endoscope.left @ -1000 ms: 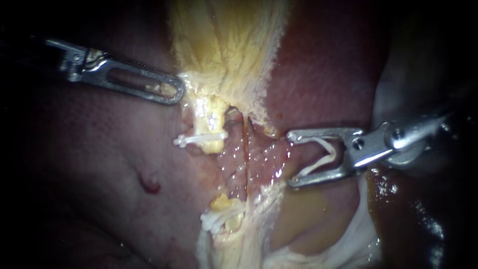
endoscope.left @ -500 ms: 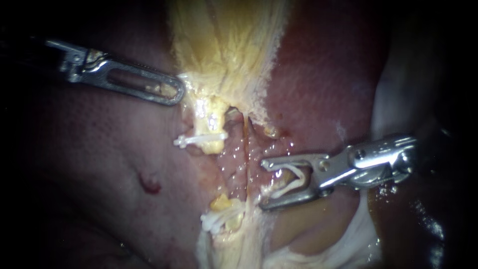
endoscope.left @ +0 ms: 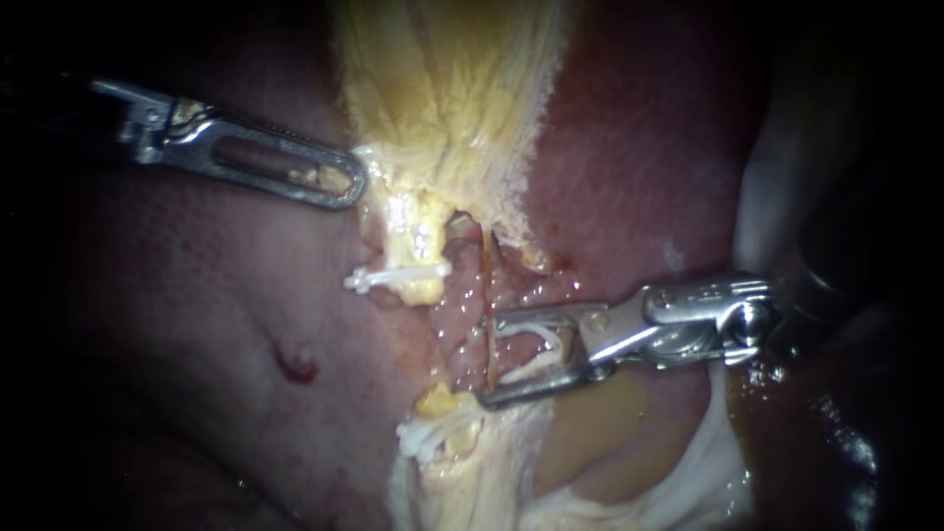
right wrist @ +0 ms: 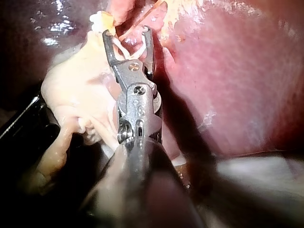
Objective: Clipping first clip right tube
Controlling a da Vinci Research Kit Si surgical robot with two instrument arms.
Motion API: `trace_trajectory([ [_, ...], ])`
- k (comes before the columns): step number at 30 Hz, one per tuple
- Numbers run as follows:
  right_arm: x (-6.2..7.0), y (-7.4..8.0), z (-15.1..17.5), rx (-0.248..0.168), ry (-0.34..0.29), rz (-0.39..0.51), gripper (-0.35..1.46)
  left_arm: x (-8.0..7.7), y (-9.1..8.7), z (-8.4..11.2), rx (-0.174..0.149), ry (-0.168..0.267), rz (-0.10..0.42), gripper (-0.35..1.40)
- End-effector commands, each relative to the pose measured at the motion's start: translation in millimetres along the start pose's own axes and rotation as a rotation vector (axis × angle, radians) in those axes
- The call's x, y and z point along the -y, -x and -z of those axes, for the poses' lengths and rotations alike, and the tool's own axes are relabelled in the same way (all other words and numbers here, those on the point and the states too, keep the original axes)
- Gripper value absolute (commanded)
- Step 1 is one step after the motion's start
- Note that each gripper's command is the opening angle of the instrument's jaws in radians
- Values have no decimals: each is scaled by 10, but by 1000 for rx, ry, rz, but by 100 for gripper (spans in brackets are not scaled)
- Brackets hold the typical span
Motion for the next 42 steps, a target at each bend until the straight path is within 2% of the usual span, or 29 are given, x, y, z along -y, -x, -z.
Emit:
trace_trajectory([
  [1, 0, 0, -2, -12, -7, -8, 49, 0, 0, 0, 0, 0, 0, -35],
  [12, -2, 0, -26, -60, -96, -67, 49, 0, 0, -1, 0, 1, 0, -35],
  [22, 2, 0, -28, -74, -114, -93, 49, 0, 0, -2, 1, 1, 0, -35],
  [27, 12, -3, -23, -92, -127, -105, 49, 0, 0, -2, 1, 1, 0, -35],
  [32, 24, -12, -16, -139, -158, -137, 49, 0, 0, -2, 1, 1, 0, -35],
  [42, 47, -32, -9, -179, -284, -159, 49, -1, 0, -2, 0, 1, 0, -35],
])
